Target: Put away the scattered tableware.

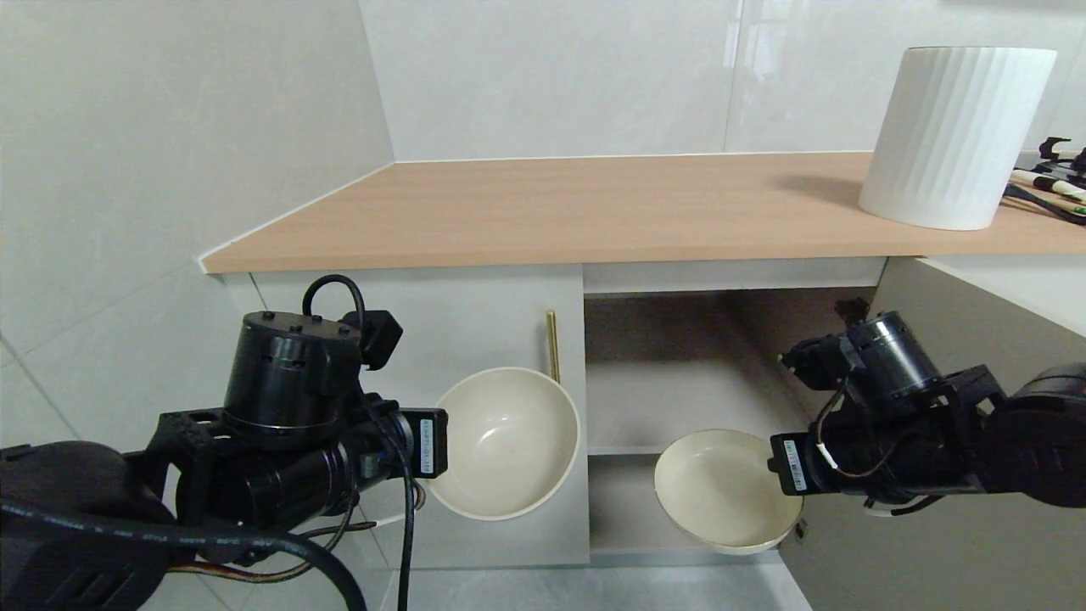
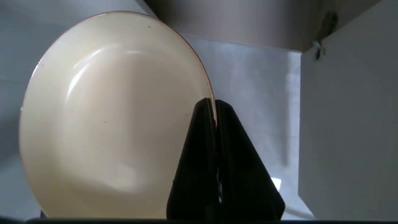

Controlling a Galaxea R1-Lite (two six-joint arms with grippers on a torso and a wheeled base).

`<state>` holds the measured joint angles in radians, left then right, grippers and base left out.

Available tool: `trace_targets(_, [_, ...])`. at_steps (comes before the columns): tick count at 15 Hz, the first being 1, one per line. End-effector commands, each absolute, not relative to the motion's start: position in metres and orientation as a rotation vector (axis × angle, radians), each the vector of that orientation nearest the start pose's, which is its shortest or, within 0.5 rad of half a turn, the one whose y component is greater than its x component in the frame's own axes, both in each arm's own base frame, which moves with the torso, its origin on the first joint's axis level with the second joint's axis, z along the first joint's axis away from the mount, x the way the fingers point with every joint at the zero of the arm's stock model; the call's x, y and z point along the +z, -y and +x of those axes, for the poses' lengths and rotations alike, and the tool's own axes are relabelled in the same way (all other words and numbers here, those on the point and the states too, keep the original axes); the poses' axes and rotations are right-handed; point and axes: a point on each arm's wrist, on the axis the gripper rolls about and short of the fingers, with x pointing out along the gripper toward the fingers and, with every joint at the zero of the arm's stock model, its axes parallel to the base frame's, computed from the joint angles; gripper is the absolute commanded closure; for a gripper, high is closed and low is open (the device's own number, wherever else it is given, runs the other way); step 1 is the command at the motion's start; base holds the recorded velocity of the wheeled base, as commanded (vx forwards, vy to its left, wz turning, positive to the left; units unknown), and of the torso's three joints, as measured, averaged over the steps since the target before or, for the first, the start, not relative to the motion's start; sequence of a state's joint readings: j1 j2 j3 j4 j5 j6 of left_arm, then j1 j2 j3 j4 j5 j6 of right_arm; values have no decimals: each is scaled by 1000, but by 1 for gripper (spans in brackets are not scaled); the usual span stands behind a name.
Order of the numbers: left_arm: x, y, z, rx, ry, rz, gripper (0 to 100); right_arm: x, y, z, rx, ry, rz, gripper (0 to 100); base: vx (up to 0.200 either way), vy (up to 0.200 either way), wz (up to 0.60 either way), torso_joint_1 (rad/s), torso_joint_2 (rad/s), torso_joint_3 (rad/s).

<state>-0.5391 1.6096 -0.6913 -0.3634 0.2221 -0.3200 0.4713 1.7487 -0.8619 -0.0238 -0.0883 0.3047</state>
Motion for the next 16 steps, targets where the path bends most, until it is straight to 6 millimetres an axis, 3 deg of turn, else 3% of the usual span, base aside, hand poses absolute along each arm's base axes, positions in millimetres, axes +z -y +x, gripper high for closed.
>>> trace_targets(1, [153,132,229,-223,-558,-104,100,103,-134,274,208,-923,33,100,0,0,0,0,0,0])
trace_targets(6, [153,132,230,-222,-561,-103,100,58,-141,306,179,-902,47,100,0,0,0,0,0,0])
trace_targets(8, [153,132,230,-221,-561,-103,100,52,-141,313,174,-898,53,100,0,0,0,0,0,0])
trace_targets(11, [153,131,230,-221,-559,-104,100,41,-139,344,121,-876,95,100,0,0,0,0,0,0])
trace_targets(16, [150,132,231,-219,-569,-100,100,22,-133,371,32,-854,132,100,0,0,0,0,0,0])
